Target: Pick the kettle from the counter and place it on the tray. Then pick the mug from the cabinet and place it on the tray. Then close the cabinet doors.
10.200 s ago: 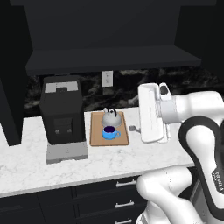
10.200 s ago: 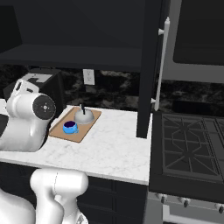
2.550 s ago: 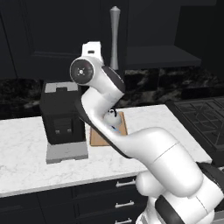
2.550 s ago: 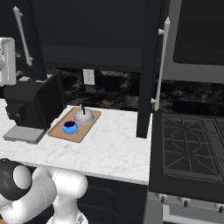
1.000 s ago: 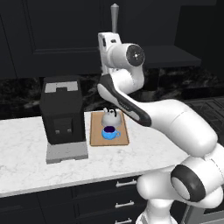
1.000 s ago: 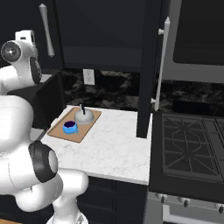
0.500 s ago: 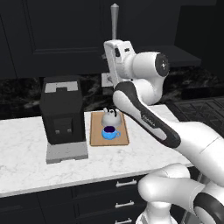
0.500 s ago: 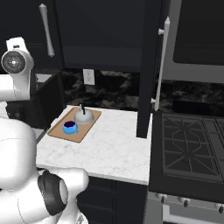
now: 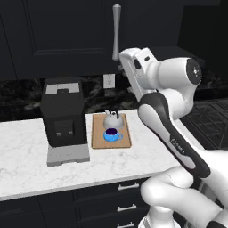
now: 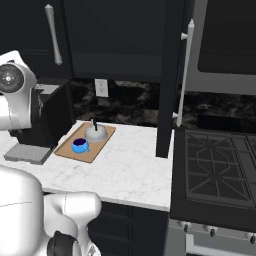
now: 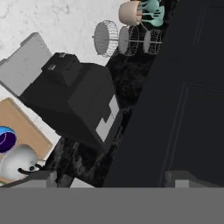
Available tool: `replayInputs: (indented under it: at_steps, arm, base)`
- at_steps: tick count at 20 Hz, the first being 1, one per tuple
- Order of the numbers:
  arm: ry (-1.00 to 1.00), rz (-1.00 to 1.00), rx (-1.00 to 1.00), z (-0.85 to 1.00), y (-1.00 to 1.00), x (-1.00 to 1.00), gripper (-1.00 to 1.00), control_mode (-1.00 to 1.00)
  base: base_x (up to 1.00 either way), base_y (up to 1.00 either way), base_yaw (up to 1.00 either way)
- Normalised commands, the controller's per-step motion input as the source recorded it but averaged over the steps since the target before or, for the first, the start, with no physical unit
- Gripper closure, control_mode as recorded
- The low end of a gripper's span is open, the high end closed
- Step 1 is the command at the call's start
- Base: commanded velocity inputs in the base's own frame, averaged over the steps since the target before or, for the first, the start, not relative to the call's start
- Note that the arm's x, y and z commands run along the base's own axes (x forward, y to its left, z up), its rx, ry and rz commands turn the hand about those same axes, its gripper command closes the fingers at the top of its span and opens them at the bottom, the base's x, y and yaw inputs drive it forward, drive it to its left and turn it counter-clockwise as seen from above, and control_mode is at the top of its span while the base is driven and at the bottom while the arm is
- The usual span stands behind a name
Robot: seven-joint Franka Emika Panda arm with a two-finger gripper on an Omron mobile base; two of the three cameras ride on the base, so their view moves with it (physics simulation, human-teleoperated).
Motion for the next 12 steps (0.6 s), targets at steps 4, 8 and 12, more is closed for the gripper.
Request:
replayInputs:
  at_steps: [4,8,12]
  arm:
    - [-0.03,0.00,-0.05,0.00,-0.55,-0.53,-1.00,-1.00]
    - [-0.08,0.00,0.00,0.00,-0.67,-0.50,-1.00,-1.00]
    - [-0.09,0.00,-0.01,0.00,-0.68,-0.44,-1.00,-1.00]
  base:
    - [0.00,0.00,0.00]
    - [0.00,0.00,0.00]
    - [0.00,0.00,0.00]
